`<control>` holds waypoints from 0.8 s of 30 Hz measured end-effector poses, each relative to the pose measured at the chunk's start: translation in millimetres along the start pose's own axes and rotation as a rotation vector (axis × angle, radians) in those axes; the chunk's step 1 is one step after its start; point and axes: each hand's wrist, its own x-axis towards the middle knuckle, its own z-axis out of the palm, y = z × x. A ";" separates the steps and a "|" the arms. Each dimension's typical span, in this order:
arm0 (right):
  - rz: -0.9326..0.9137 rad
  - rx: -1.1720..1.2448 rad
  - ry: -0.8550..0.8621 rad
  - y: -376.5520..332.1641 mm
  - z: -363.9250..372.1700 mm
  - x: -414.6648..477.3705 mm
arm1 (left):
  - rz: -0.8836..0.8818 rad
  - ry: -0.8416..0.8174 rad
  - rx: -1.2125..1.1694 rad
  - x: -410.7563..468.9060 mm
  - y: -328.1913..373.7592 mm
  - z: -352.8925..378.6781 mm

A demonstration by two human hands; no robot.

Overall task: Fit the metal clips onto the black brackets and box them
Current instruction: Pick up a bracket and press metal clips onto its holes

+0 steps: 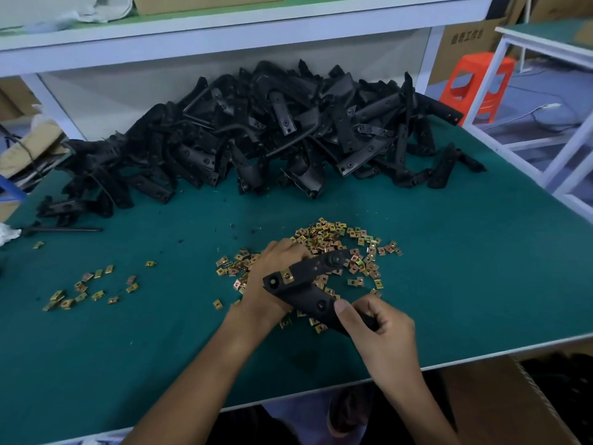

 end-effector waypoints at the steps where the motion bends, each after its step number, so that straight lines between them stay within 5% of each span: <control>1: -0.002 -0.005 0.000 0.4 -0.1 0.0 | -0.065 0.080 -0.116 3.1 -11.4 3.6; 5: -0.006 -0.035 -0.004 2.6 0.0 0.4 | -0.300 0.177 -0.776 -2.7 -32.8 -0.4; 8: -0.014 -0.030 -0.021 3.0 0.3 0.3 | -0.403 0.238 -1.014 -11.0 -36.0 -9.6; 16: -0.068 -0.192 -0.047 2.0 6.1 -4.0 | -0.406 0.304 -1.183 -35.8 -58.6 -17.4; 24: -0.079 -0.266 -0.061 3.2 7.0 -3.1 | -0.424 0.352 -1.071 -37.2 -62.0 -23.7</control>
